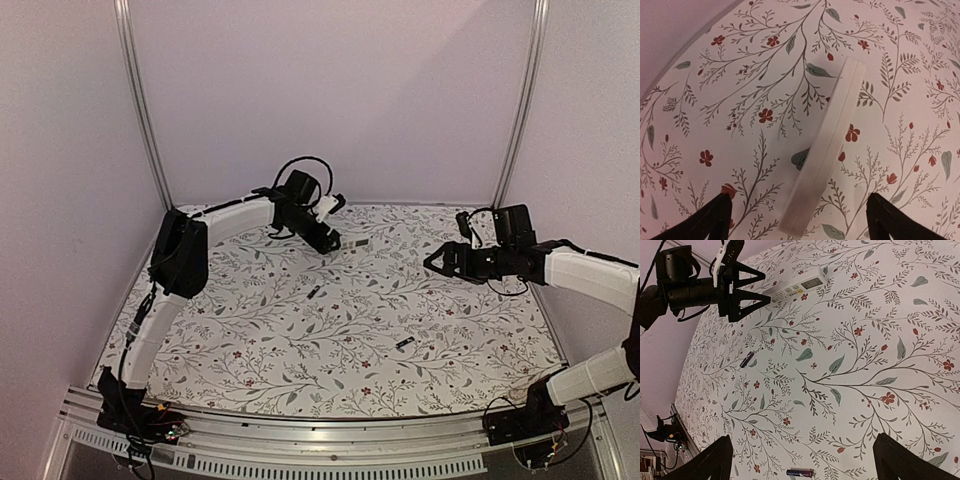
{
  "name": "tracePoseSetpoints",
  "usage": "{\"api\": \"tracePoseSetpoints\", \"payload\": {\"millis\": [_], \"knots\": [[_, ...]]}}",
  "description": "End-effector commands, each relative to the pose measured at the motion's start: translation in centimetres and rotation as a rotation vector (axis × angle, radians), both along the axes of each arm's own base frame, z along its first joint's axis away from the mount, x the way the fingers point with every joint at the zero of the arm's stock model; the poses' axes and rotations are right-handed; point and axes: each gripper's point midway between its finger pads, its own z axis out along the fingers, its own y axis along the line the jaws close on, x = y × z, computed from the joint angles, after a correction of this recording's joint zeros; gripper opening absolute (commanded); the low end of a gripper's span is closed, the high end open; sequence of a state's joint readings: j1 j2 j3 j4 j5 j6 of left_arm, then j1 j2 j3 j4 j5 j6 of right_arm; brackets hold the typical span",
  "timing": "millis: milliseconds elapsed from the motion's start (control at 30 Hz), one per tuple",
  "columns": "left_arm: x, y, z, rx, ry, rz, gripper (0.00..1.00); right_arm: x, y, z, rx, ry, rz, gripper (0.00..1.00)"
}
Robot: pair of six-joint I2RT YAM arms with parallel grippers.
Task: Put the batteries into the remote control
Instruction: Pick up the remote control from the center of the board.
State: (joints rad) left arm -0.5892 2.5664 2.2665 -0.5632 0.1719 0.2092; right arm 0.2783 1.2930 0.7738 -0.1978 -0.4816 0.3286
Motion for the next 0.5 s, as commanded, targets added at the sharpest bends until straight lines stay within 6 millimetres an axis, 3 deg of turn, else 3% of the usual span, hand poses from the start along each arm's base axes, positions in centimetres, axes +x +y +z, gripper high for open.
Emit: {"api": "tracePoseSetpoints", "payload": {"millis": [0,467], "knots": [[-0.6,-0.1,-2.0,0.014,0.055,-0.057,0.91,0.2,-0.1,-0.7,0.004,0.018,-0.006,0.99],[-2.3,-1.0,-3.1,0.052,0.066,-0.135,0.56,0.6,0.1,-1.1,0.032,0.037,-0.003,0.99]]}}
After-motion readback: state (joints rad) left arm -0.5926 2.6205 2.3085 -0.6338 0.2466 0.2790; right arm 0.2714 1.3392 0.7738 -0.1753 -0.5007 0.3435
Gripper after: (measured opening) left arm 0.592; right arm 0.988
